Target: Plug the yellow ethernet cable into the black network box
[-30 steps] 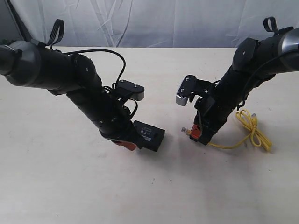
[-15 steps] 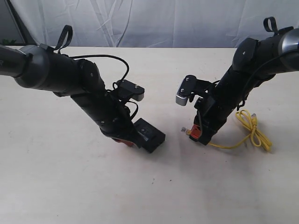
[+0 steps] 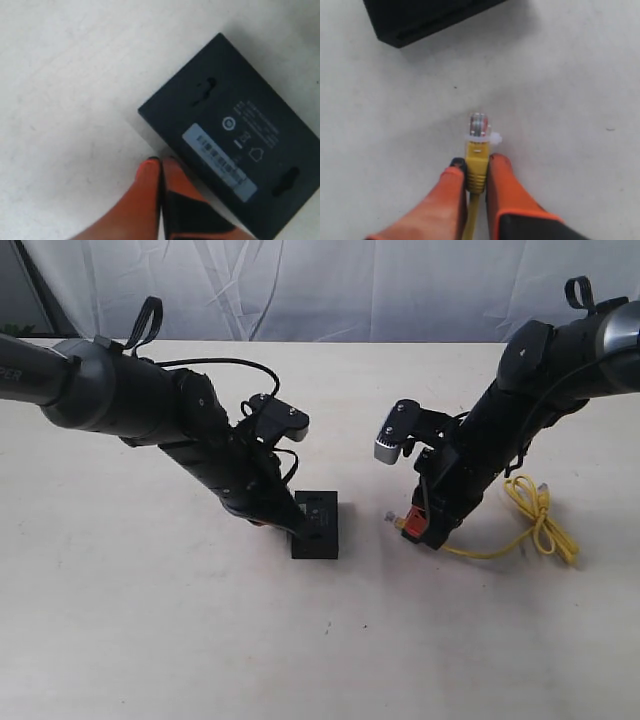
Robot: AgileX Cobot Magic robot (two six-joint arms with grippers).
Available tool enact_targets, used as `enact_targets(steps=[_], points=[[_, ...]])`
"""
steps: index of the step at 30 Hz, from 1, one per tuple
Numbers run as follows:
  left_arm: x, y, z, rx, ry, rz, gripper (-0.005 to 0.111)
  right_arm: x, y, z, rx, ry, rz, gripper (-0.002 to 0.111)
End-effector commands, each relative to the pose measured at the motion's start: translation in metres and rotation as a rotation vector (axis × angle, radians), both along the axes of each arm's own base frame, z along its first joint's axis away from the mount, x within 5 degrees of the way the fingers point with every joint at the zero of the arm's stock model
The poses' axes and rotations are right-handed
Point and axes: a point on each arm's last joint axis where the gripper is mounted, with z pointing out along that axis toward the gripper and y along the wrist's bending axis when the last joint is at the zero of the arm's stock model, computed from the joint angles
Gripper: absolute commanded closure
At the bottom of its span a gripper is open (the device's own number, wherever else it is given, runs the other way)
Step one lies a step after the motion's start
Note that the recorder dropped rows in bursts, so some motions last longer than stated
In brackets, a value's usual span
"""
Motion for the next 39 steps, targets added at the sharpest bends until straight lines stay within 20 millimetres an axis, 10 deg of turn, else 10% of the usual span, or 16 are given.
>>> enact_targets(steps=[1, 22, 39], points=[[0.012, -0.004, 0.011, -0.033, -0.058, 0.025, 0.107, -0.005, 0.0, 0.004, 0.011, 0.029, 0.013, 0.109], [0.039, 0.029, 0.032, -0.008, 0.074, 0.068, 0.107, -0.008, 0.007, 0.009, -0.013, 0.004, 0.043, 0.109], [0.048, -0.008, 0.001, -0.089, 0.238, 0.025, 0.107, 0.0, 0.0, 0.049, -0.15, 0.074, -0.139, 0.109]])
